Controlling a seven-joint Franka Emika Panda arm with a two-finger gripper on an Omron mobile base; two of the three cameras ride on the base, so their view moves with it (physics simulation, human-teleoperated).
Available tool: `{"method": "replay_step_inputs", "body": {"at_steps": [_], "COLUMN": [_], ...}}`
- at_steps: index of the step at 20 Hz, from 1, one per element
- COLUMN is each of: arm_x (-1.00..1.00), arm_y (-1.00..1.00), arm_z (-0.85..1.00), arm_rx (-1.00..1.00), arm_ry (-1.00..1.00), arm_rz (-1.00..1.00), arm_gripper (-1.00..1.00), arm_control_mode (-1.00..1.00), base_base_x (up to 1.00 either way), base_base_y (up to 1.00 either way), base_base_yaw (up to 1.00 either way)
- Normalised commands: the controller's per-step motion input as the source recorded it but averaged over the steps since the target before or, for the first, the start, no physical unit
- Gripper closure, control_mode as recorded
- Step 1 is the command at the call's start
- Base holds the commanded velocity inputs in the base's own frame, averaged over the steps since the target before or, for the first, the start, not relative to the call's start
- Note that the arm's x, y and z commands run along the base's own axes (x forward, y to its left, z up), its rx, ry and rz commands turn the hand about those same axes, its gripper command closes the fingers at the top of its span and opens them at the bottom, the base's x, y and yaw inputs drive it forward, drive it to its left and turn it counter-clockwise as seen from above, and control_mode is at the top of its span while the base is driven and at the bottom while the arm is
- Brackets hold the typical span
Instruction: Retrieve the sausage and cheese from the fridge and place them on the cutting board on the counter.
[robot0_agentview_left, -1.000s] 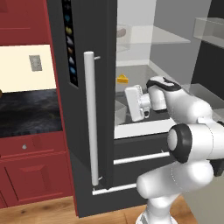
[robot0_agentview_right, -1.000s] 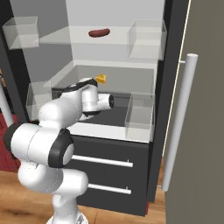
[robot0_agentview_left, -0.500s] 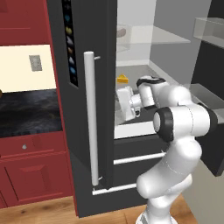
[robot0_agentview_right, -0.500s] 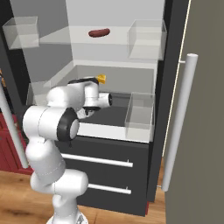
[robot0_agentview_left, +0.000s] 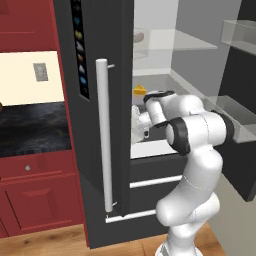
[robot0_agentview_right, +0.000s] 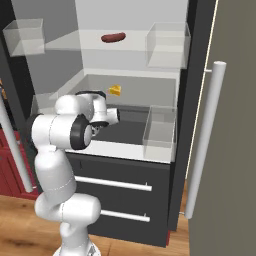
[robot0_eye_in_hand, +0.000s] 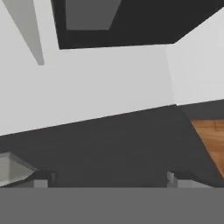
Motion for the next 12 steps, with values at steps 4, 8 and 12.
{"method": "replay_step_inputs", "body": {"at_steps": [4,8,12], "arm_x": [-0.57,-0.88,-1.0], "arm_y": [0.6,0.6,0.44], "arm_z": [0.0,0.02,0.26], "arm_rx": [0.0,0.0,0.08], "arm_ry": [-0.14,-0.25,-0.33], "arm_rz": [0.23,0.25,0.31], "arm_gripper": [-1.0,-1.0,-1.0], "arm_control_mode": [-1.0,-1.0,-1.0], "base_base_x": [0.0,0.0,0.0], "base_base_y": [0.0,0.0,0.0], "base_base_yaw": [0.0,0.0,0.0]}}
